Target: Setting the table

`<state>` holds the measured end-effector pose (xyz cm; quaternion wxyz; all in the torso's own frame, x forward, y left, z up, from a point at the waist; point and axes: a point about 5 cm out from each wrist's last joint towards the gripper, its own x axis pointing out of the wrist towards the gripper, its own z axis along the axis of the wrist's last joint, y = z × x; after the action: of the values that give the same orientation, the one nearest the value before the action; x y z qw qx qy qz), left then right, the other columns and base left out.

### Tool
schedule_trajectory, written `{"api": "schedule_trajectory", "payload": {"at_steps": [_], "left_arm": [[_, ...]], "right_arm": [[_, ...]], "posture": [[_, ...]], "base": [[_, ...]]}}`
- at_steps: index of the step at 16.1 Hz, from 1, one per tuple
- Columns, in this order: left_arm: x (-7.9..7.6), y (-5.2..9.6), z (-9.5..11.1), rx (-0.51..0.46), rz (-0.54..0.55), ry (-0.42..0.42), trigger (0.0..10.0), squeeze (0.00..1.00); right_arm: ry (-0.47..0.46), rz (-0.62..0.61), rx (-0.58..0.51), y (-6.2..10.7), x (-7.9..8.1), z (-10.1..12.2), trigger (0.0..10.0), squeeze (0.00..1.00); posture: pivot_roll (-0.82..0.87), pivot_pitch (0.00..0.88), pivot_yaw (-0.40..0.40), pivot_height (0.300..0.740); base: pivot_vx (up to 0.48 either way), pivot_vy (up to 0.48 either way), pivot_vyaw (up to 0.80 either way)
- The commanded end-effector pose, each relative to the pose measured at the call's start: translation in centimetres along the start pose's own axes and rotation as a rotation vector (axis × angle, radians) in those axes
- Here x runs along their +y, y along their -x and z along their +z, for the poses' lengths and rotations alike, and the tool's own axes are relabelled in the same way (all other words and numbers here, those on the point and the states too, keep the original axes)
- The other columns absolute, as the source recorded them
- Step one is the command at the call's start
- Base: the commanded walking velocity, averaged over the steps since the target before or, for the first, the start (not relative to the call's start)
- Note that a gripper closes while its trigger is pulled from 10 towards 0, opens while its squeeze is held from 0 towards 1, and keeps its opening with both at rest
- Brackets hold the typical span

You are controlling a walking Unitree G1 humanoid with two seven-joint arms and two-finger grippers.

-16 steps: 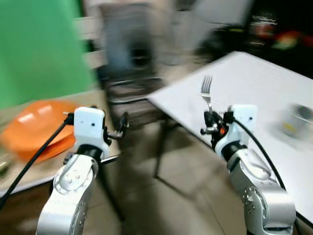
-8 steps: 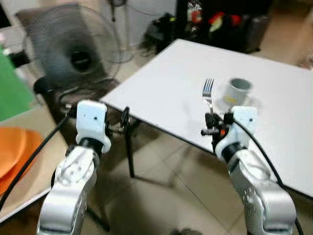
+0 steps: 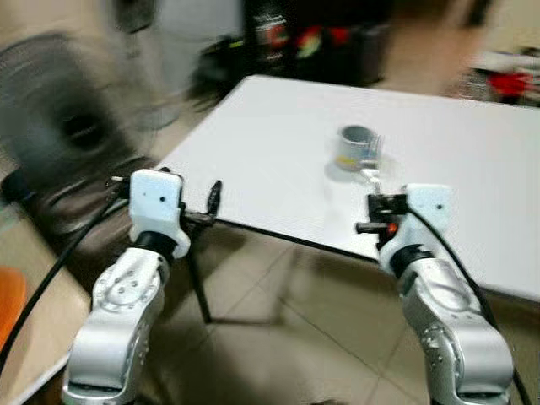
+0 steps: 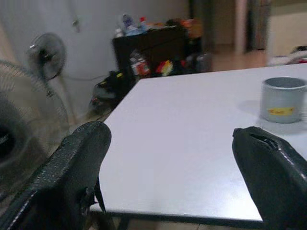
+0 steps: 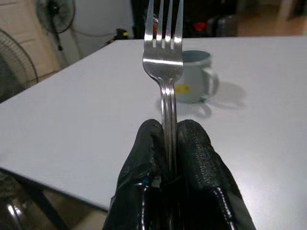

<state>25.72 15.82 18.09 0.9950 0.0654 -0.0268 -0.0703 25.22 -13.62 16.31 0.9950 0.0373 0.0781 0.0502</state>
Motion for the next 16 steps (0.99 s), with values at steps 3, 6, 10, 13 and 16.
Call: {"api": "schedule_trajectory", "payload": {"at_steps": [3, 6, 10, 13, 16], "left_arm": [[0.0, 0.0, 0.1, -0.011, -0.002, -0.015, 10.0, 0.00], [-0.1, 0.4, -0.4, 0.007, -0.004, -0.052, 10.0, 0.00], [0.3, 0.9, -0.5, 0.005, 0.020, -0.040, 10.0, 0.00], [0.9, 0.8, -0.4, 0.006, 0.029, -0.022, 10.0, 0.00], [1.2, 0.8, -0.4, -0.004, 0.028, -0.001, 10.0, 0.00]], "right_arm": [[0.017, 0.029, 0.020, -0.3, 0.4, 0.0, 10.0, 0.00], [0.039, 0.020, 0.049, -0.5, 0.3, -0.1, 10.0, 0.00], [0.078, 0.007, 0.088, -1.2, -0.1, -0.5, 10.0, 0.00], [0.083, 0.020, 0.118, -1.9, -0.3, -0.8, 10.0, 0.00], [0.082, 0.093, 0.099, -2.4, 0.4, -0.5, 10.0, 0.00]], "posture": [[-0.12, 0.000, 0.047, 0.740], [-0.11, 0.000, 0.031, 0.740], [-0.10, 0.000, 0.018, 0.740], [-0.09, 0.000, 0.015, 0.740], [-0.09, 0.000, 0.022, 0.740]], "base": [[0.000, 0.104, -0.77], [0.000, -0.320, -0.77], [0.000, 0.000, -0.57], [0.000, 0.000, 0.00], [0.084, 0.000, 0.00]]}}
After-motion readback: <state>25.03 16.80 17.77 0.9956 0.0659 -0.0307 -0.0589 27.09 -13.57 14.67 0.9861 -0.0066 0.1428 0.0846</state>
